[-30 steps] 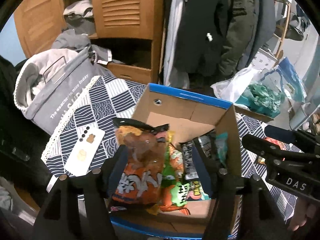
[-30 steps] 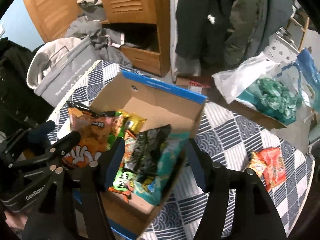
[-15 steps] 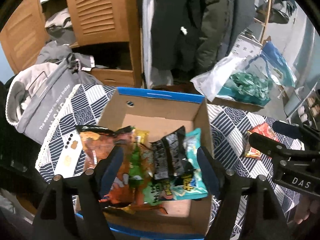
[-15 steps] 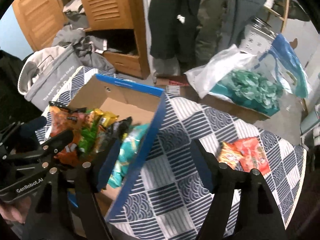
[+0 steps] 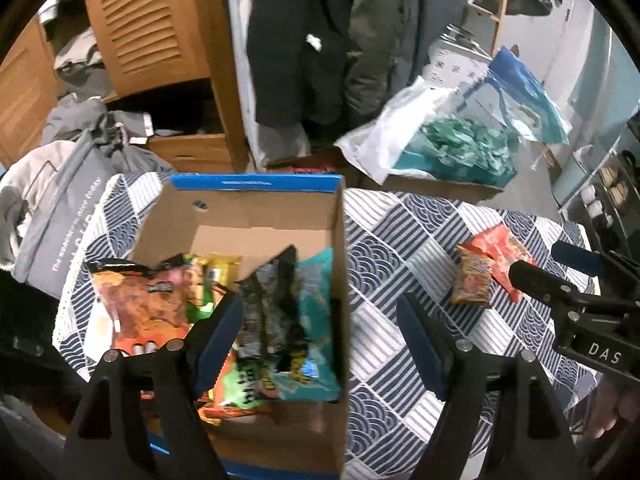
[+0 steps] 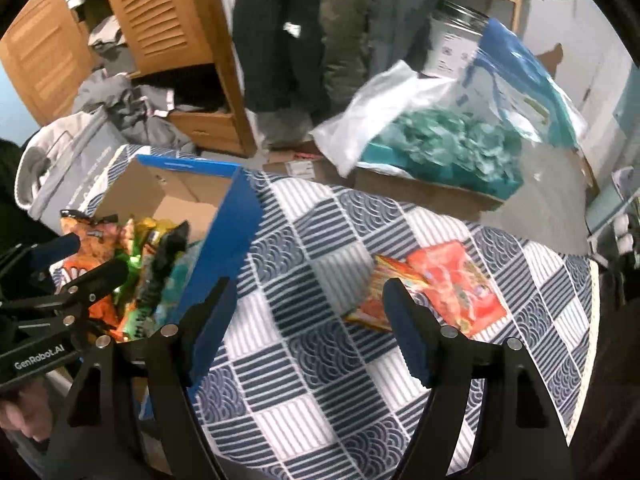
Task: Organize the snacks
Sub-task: 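Move both open grippers back toward the two small red bags, then grasp the yellow-red fries bag with the left gripper while the right grasps the red bag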
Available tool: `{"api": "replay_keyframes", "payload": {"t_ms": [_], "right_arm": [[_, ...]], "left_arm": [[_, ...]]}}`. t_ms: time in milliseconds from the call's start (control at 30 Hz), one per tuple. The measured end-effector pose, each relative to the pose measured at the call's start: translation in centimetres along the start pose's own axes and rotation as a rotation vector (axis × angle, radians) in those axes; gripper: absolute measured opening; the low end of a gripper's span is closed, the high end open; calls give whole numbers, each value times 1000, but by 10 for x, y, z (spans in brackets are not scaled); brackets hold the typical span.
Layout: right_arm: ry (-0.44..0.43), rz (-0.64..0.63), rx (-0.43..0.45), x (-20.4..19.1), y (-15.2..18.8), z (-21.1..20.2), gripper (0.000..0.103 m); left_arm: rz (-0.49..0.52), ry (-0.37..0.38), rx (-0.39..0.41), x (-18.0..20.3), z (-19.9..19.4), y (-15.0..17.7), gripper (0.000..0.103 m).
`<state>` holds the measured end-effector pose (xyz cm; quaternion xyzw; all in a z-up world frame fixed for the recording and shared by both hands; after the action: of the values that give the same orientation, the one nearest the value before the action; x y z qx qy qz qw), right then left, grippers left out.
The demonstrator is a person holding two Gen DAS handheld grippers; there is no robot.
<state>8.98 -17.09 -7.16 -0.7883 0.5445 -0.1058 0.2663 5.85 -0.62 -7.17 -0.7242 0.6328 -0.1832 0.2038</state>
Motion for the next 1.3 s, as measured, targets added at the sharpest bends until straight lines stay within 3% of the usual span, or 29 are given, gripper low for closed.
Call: {"api": "replay_keyframes", "payload": {"t_ms": [500,833,1133,1300], "right_arm": [[88,62,-38,85,20,6,75],[107,90,-172,144,31,48,75],[122,-102,-319,160,32,105,76],[115,-142,-336,167,31,128,76]], "left_arm": [[90,33,-77,69,31,-4,80],[181,5,-117,117,72,-12,81],[247,33,-195,149,116,-7,81],[221,57,-233,156,138,-8,81]]}}
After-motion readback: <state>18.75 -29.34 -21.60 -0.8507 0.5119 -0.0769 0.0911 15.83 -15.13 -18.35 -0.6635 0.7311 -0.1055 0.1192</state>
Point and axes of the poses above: each gripper's, at about its wrist camera, not at the fingertips, and z roughly the way its jaws point, x to its right, y to its underside, the point moved 4 cm from there along z, roughly the way its jaws point, and after that the axes turned 2 degrees about x, right-handed, at the moved point
